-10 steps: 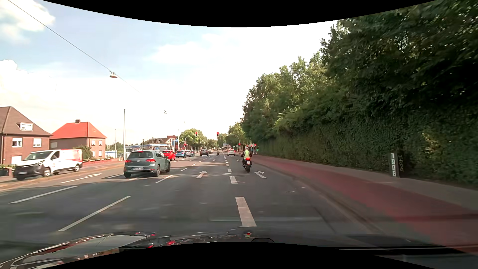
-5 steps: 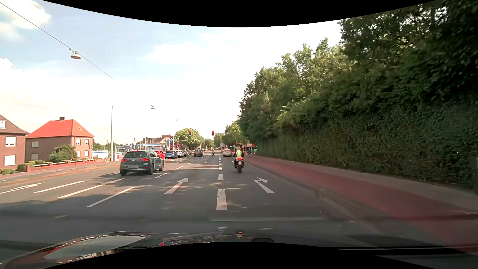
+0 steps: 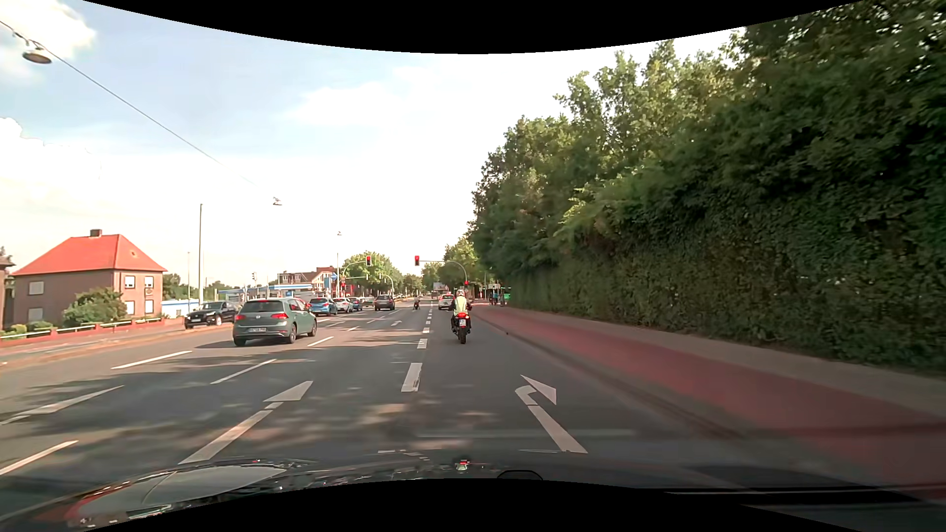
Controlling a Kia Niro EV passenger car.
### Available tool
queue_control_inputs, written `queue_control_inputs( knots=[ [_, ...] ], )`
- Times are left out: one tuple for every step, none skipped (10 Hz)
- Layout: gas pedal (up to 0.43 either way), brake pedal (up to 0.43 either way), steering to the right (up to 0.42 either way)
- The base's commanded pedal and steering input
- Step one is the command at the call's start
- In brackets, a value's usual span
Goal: Follow the waypoints while adhering to traffic rules and regulations
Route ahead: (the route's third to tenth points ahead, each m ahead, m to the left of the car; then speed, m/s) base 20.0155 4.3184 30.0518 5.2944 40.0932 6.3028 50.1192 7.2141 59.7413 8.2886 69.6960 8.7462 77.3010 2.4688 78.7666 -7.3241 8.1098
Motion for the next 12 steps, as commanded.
queue_control_inputs(
  knots=[
    [0.079, 0.000, -0.013],
    [0.067, 0.000, -0.014],
    [0.067, 0.000, -0.014],
    [0.067, 0.000, -0.019],
    [0.067, 0.000, -0.025],
    [0.067, 0.000, -0.025],
    [0.067, 0.000, -0.025],
    [0.067, 0.000, -0.024],
    [0.067, 0.000, -0.024],
    [0.067, 0.000, -0.024],
    [0.067, 0.000, -0.024],
    [0.067, 0.000, -0.023]
  ],
)
